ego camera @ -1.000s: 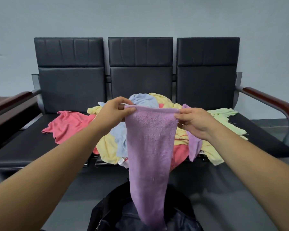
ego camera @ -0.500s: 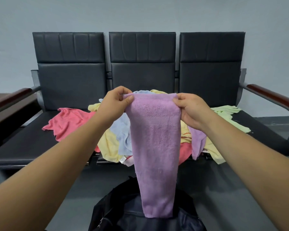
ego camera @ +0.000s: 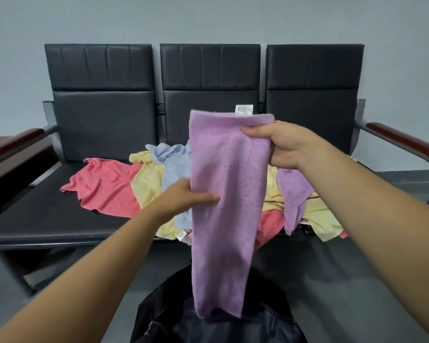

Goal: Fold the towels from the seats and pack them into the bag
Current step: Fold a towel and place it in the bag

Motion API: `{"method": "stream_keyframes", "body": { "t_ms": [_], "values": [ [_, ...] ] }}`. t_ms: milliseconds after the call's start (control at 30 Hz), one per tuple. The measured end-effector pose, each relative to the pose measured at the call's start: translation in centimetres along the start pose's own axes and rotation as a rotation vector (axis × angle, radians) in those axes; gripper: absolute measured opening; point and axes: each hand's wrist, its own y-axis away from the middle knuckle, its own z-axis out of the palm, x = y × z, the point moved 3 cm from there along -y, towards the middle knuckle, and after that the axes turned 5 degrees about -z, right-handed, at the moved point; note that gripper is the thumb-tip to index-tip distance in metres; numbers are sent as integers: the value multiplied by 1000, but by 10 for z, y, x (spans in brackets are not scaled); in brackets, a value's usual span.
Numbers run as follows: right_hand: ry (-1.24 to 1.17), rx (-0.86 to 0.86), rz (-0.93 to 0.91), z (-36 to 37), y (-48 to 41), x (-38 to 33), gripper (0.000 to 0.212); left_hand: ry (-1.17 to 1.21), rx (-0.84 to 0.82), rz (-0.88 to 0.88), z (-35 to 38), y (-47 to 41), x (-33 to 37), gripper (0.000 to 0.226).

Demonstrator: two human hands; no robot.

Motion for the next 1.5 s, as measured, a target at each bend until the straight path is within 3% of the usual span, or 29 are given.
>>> {"method": "stream_keyframes", "body": {
  "t_ms": [67, 233, 333, 433, 567, 667, 733, 933, 1067, 1167, 1267, 1333, 1433, 1500],
  "values": [
    [5, 74, 41, -8, -4, 1, 17, 74, -35, -76, 10, 2, -21, 31],
    [181, 296, 205, -42, -17, 47, 23, 610, -127, -100, 26, 4, -27, 32],
    [1, 215, 318, -48, -16, 86, 37, 801, -148, -106, 35, -1, -22, 30],
    [-288, 112, 253, -49, -12, 119, 54, 943, -204, -88, 41, -6, -19, 44],
    [-188, -86, 344, -43, 5, 167, 75, 1125, -267, -102, 45, -14, -28, 38],
    [-212, -185, 361, -40, 12, 190, 74, 1073, -230, -107, 45, -19, -38, 42],
    [-219, -209, 321, -36, 13, 191, 73, 906, -190, -117, 43, -21, -49, 47],
    [-166, 89, 166, -48, -4, 181, 45, 243, -119, -93, 29, -25, -76, 48],
    [95, 137, 113, -61, 3, 180, 10, -4, -20, -72, 17, -30, -72, 39],
    [216, 144, 52, -60, 6, 170, 8, -141, 66, -39, 16, -28, -70, 41],
    [199, 130, 114, -60, 8, 163, 16, -33, 128, -14, 17, -24, -63, 15],
    [-20, 104, 213, -58, 10, 158, 25, 180, 128, -54, 20, -21, -60, 15],
    [-463, 78, 192, -58, 12, 148, 48, 519, 97, -107, 25, -19, -56, 21],
    [-505, 20, 187, -53, 15, 146, 48, 669, 25, -56, 29, -16, -50, 25]
  ]
}}
